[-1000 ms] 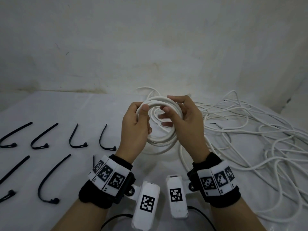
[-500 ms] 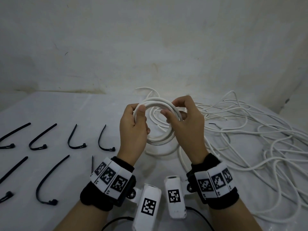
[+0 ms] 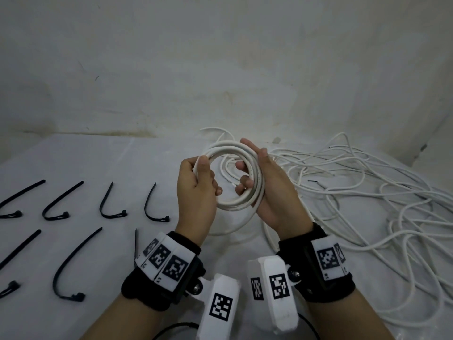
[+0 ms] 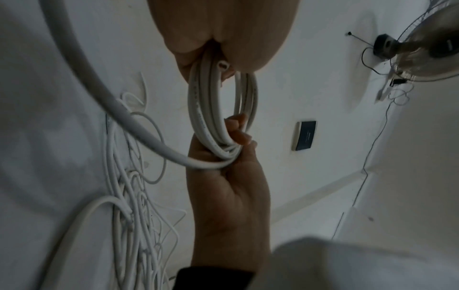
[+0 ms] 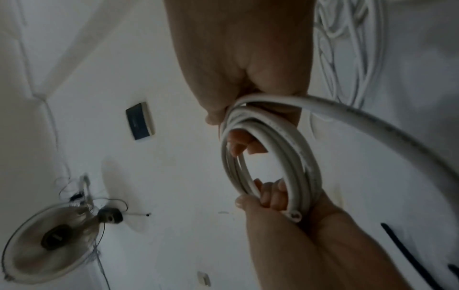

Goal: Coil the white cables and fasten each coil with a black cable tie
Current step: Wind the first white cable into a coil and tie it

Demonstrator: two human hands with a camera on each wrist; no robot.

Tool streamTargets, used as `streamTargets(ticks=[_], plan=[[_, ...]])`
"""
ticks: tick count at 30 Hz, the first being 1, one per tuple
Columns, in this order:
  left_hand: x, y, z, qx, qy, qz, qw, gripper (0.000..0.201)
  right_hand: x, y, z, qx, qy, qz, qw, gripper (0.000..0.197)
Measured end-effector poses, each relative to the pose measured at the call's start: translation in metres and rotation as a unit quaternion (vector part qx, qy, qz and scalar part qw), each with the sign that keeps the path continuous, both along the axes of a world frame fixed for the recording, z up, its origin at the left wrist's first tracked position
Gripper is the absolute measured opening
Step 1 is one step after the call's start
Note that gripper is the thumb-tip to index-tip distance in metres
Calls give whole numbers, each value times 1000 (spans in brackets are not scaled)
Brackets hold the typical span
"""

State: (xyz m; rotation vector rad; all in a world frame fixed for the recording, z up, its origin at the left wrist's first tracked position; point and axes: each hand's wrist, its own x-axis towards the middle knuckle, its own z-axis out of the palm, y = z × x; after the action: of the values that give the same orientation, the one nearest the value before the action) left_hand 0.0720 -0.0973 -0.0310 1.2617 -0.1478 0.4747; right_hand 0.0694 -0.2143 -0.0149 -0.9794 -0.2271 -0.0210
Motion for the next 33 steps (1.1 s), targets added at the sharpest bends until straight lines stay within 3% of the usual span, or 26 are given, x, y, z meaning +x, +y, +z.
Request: streamTargets(ticks=[6, 14, 18, 22, 28, 33], plan=[[1, -1, -6, 4, -11, 38, 999, 11, 2, -2, -1, 46, 104, 94, 989, 34], [-2, -4, -6, 35, -44, 42, 997, 12, -2, -17, 6, 55, 100, 183, 977, 33], [-3, -4, -5, 38, -53, 39, 997, 12, -3, -13, 6, -49, 75, 92, 992, 52], [-3, -2, -4, 32, -48, 43, 997, 11, -5, -6, 3, -129, 0, 6, 992, 48], [-5, -3, 3, -9, 40, -125, 991, 13, -4, -6, 6, -120, -6, -113, 986, 41], [-2, 2, 5, 66, 30, -108, 991, 15, -1, -12, 10, -26, 43, -214, 975, 45]])
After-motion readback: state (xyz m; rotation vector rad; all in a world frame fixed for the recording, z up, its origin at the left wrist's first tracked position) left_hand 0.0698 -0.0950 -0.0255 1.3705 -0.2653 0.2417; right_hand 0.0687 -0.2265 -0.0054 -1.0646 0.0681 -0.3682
